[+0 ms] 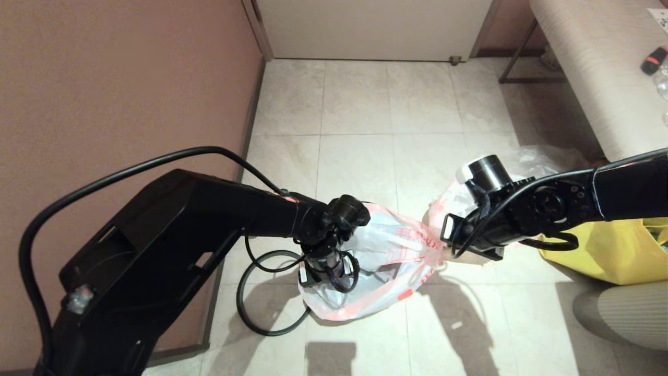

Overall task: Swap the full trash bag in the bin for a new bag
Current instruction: Put the new garbage bag on the trash can

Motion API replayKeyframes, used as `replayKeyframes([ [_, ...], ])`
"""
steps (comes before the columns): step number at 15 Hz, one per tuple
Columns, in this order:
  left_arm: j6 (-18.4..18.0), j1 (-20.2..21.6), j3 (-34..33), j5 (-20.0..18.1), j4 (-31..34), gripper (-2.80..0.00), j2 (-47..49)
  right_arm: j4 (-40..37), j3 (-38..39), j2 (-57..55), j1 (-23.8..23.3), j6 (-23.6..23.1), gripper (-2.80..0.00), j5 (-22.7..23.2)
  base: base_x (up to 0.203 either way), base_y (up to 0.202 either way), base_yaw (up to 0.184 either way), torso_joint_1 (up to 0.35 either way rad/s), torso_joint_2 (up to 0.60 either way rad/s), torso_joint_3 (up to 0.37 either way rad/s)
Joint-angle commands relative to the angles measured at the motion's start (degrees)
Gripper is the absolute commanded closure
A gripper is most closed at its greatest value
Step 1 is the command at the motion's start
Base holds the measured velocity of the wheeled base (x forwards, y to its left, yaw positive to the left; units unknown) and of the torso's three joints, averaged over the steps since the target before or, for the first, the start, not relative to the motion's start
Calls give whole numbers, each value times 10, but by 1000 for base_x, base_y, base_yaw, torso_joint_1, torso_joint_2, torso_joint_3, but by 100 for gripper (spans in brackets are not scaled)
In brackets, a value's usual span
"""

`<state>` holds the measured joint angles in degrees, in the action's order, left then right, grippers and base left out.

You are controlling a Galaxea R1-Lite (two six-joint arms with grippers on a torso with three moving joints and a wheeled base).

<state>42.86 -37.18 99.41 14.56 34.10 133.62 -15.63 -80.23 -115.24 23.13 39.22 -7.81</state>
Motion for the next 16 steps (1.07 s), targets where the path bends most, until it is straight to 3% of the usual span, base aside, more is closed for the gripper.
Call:
replayKeyframes([
  [1, 2, -1, 2, 1, 6, -280, -9, 2, 20, 5, 3, 5, 0, -1, 0, 0, 0, 0, 0, 0],
  [5, 0, -11, -3, -20, 41, -280, -76, 43, 49, 61, 22, 21, 0, 42, 0, 0, 0, 0, 0, 0],
  [7, -22, -24, -17, -91, 70, -280, -137, 42, 57, 104, 26, 9, 0, 93, 0, 0, 0, 0, 0, 0],
  [9, -34, -41, -33, -152, 80, -280, -186, 11, 79, 145, 30, -80, 0, 162, 0, 0, 0, 0, 0, 0],
  [10, -36, -50, -41, -214, 81, -280, -213, -13, 91, 165, 37, -124, 0, 186, 0, 0, 0, 0, 0, 0],
  [11, -37, -63, -55, -279, 81, -280, -246, -19, 91, 167, 52, -133, 0, 191, 0, 0, 0, 0, 0, 0],
  [13, -36, -103, -80, -335, 72, -280, -295, -21, 81, 134, 81, -133, 0, 155, 0, 0, 0, 0, 0, 0],
  [15, -35, -135, -104, -356, 63, -280, -329, -21, 69, 84, 132, -129, 0, 57, 0, 0, 0, 0, 0, 0],
  [16, -34, -141, -120, -369, 44, -280, -341, -19, 63, 75, 154, -110, 0, 40, 0, 0, 0, 0, 0, 0],
])
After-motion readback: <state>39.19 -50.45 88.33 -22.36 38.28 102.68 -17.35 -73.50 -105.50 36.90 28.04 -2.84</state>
